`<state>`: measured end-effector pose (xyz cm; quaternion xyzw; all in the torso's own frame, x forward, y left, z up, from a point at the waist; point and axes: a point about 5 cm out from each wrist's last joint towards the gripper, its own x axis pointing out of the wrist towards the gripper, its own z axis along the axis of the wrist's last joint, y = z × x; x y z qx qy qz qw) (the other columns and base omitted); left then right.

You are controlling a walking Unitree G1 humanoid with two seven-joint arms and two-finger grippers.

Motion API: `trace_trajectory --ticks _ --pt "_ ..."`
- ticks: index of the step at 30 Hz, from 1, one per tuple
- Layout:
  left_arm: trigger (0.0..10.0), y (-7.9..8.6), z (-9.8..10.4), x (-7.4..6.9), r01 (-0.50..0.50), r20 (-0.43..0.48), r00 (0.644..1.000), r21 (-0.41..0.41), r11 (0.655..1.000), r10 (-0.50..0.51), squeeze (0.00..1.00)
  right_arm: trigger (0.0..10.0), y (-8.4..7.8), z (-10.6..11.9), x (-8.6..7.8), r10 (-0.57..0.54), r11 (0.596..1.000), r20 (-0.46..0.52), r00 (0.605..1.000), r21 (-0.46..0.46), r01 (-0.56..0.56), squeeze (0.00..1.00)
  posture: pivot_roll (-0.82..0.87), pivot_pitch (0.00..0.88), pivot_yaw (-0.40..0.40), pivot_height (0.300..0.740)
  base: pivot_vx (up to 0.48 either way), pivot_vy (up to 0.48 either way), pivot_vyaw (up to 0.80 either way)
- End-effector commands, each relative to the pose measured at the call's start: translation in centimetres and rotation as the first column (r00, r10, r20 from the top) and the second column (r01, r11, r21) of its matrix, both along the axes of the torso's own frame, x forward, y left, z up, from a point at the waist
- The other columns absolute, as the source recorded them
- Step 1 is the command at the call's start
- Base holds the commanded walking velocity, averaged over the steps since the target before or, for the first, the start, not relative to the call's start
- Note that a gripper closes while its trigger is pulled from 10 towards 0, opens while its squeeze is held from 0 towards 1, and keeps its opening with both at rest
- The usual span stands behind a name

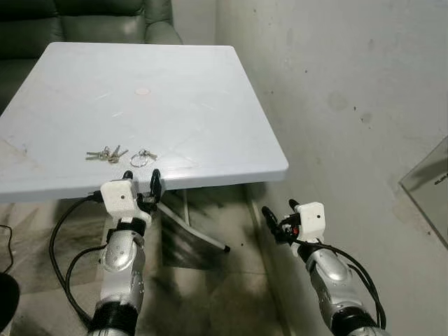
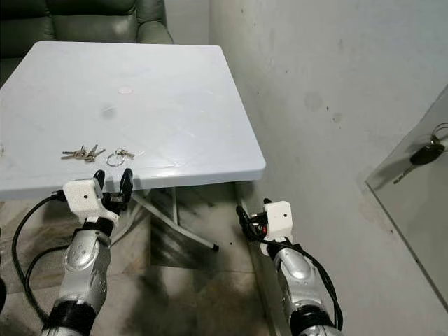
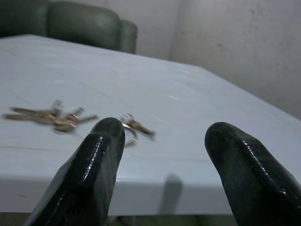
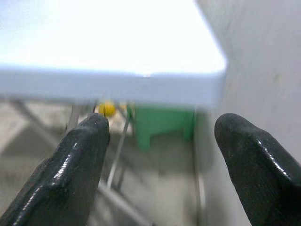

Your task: Hang keys on a hook

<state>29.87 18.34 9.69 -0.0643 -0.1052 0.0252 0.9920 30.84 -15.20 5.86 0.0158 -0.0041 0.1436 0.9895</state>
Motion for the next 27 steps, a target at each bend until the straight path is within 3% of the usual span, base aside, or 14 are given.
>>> trace_trajectory --ticks 1,4,7,10,16,27 --pt "10.0 1.1 1.4 -0.3 -0.056 0.022 0.998 -0.018 0.998 0.056 0.0 10.0 -0.1 2.0 0.7 -0.031 1.0 0.065 0.997 0.004 0.031 0.0 -0.19 0.069 -0.066 0.74 0.0 0.0 0.0" --pt "10.0 1.8 2.7 -0.8 -0.098 0.032 0.995 -0.048 0.994 0.099 0.0 10.0 0.2 3.4 0.8 -0.038 0.999 0.106 0.994 0.01 0.037 0.0 -0.19 0.068 -0.067 0.74 0.0 0.0 0.0" --pt "10.0 2.1 4.0 -1.1 -0.098 0.047 0.994 -0.029 0.995 0.099 0.0 10.0 0.2 4.4 0.8 -0.039 0.999 0.13 0.991 0.015 0.038 0.0 -0.18 0.067 -0.071 0.74 0.0 0.0 0.0" --pt "10.0 2.8 5.6 -1.3 -0.1 0.065 0.993 -0.053 0.994 0.103 0.0 10.0 0.5 6.3 0.7 -0.014 0.999 0.193 0.981 -0.031 0.02 0.0 -0.18 0.066 -0.071 0.74 0.0 0.0 0.0" --pt "10.0 2.4 5.0 -2.0 -0.063 0.011 0.998 -0.06 0.996 0.063 0.0 10.0 0.5 6.7 0.2 0.01 0.998 0.202 0.979 -0.066 0.003 0.0 -0.18 0.063 -0.07 0.74 0.0 0.0 0.0" --pt "10.0 2.4 5.3 -2.7 -0.04 -0.02 0.999 -0.051 0.998 0.039 0.0 10.0 0.4 6.5 -0.4 0.008 0.998 0.159 0.987 -0.062 0.002 0.0 -0.17 0.063 -0.069 0.74 0.0 0.367 0.0"
